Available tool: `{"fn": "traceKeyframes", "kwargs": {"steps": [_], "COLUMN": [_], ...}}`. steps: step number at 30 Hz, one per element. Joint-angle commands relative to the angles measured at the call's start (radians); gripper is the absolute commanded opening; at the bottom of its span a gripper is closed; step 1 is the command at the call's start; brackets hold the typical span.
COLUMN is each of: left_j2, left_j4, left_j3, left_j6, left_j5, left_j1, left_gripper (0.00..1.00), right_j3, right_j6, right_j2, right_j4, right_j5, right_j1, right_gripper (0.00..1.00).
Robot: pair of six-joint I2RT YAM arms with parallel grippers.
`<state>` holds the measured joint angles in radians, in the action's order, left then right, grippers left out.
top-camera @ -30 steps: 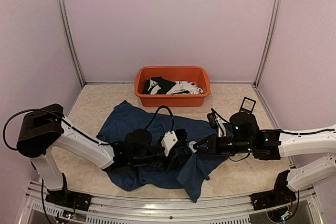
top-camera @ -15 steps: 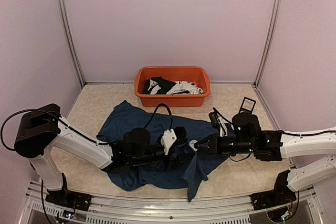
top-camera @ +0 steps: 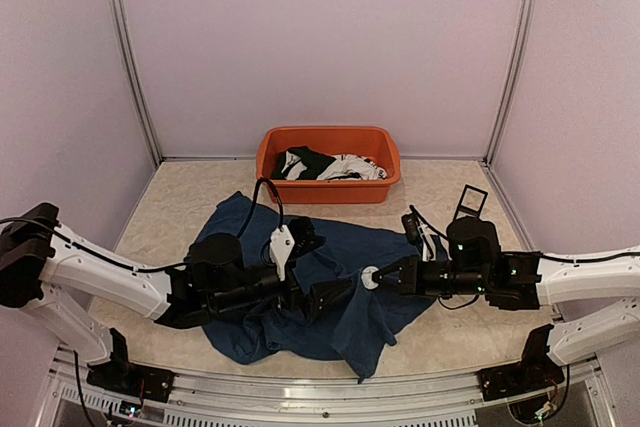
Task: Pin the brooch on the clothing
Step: Position the brooch on the flattened clothing.
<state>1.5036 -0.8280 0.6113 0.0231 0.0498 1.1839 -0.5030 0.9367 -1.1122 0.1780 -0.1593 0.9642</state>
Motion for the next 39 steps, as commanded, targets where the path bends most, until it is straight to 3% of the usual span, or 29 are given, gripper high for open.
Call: {"fn": "traceKeyframes", "kwargs": {"steps": [1, 16, 20, 30, 39], "left_j2": [-0.025, 0.136, 0.152, 0.181, 0.197], "left_j4": [0.095, 0.111, 0.106, 0.084, 0.056], "left_j3": [-0.029, 0.074, 0.085, 0.102, 0.108], "left_j6": [-0.031, -0.085, -0.087, -0.097, -0.103], "left_j5": [-0.092, -0.344, -0.361, -0.384, -0.383], "left_j1": [-0.054, -0.094, -0.101, -0.114, -0.115], "left_gripper": [0.97, 0.58, 0.44, 0.22, 0.09], "right_j3": [0.014, -0.006, -0.005, -0.004, -0.002], "right_j6": [0.002, -0.004, -0.008, -0.006, -0.006], "right_j2": [0.033, 0.028, 0.017, -0.001, -0.032], "right_j4": [0.025, 0.005, 0.007, 0.020, 0.028], "right_j5": [0.004, 0.005, -0.005, -0.019, -0.023], "right_j1": [-0.008, -0.007, -0.006, -0.007, 0.005], "right_gripper": [0.00, 0.00, 0.00, 0.00, 0.00]}}
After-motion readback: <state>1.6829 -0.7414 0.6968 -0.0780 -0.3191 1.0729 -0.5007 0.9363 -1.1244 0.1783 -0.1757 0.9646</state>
